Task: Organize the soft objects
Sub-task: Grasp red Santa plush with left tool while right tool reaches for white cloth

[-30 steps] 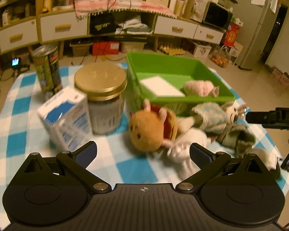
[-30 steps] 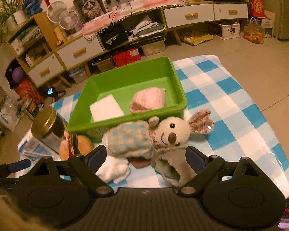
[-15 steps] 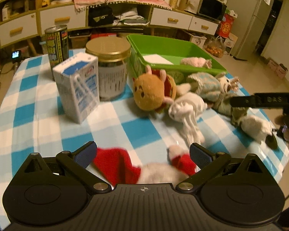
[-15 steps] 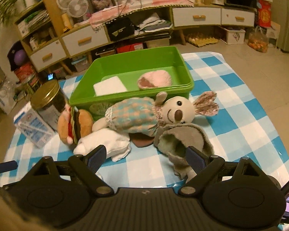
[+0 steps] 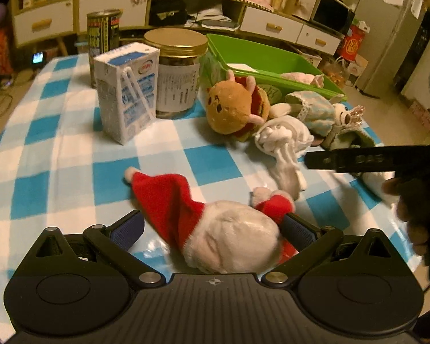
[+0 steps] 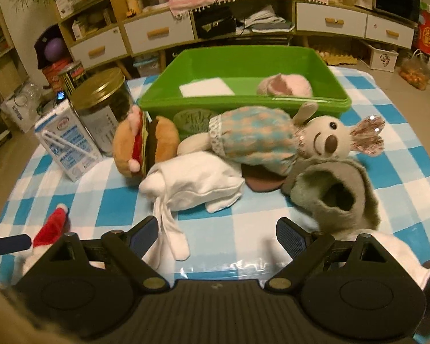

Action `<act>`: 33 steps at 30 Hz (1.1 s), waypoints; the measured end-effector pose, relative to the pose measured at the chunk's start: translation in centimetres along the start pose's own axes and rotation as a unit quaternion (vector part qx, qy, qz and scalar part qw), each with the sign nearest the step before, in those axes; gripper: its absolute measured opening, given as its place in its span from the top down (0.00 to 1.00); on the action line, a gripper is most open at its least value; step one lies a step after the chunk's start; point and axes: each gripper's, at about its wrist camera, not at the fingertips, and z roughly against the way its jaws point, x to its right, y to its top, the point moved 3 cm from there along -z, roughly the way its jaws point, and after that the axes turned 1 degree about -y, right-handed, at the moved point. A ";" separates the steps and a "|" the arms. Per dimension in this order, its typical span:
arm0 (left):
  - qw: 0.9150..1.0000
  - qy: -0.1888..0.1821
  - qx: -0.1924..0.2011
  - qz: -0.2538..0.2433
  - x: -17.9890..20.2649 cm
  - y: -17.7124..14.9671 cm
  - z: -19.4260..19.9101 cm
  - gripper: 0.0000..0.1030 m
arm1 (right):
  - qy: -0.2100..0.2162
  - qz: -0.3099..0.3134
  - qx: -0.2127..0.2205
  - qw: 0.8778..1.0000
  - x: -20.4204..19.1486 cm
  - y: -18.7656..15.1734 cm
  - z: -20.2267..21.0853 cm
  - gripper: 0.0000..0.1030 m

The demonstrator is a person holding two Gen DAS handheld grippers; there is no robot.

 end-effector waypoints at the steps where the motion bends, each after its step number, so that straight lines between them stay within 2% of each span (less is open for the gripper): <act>1: 1.000 -0.007 -0.005 0.004 0.1 -0.1 -0.1 0.05 | -0.002 0.001 -0.002 1.000 -0.2 0.0 -0.2 0.43; 7: 0.999 -0.027 -0.030 0.012 0.8 -0.6 -0.7 0.09 | -0.003 -0.003 -0.009 1.000 -0.9 0.4 -1.3 0.43; 11: 0.998 -0.035 -0.039 0.019 0.8 -0.4 -1.0 0.18 | 0.000 -0.012 -0.013 1.000 -1.6 1.0 -1.9 0.43; 20: 0.999 -0.035 -0.028 0.010 1.0 0.1 -0.9 0.26 | -0.005 -0.009 -0.025 1.000 -2.9 1.7 -3.8 0.43; 29: 0.999 -0.038 -0.026 0.017 0.7 0.6 -1.0 0.28 | -0.002 -0.025 -0.010 1.000 -2.5 2.4 -4.8 0.44; 32: 0.999 -0.038 -0.024 0.017 0.7 0.7 -1.0 0.28 | 0.002 -0.021 0.002 1.000 -2.6 2.5 -4.7 0.50; 33: 0.999 -0.038 -0.024 0.017 0.7 0.7 -1.0 0.28 | 0.004 -0.017 0.005 1.000 -2.7 2.5 -4.7 0.56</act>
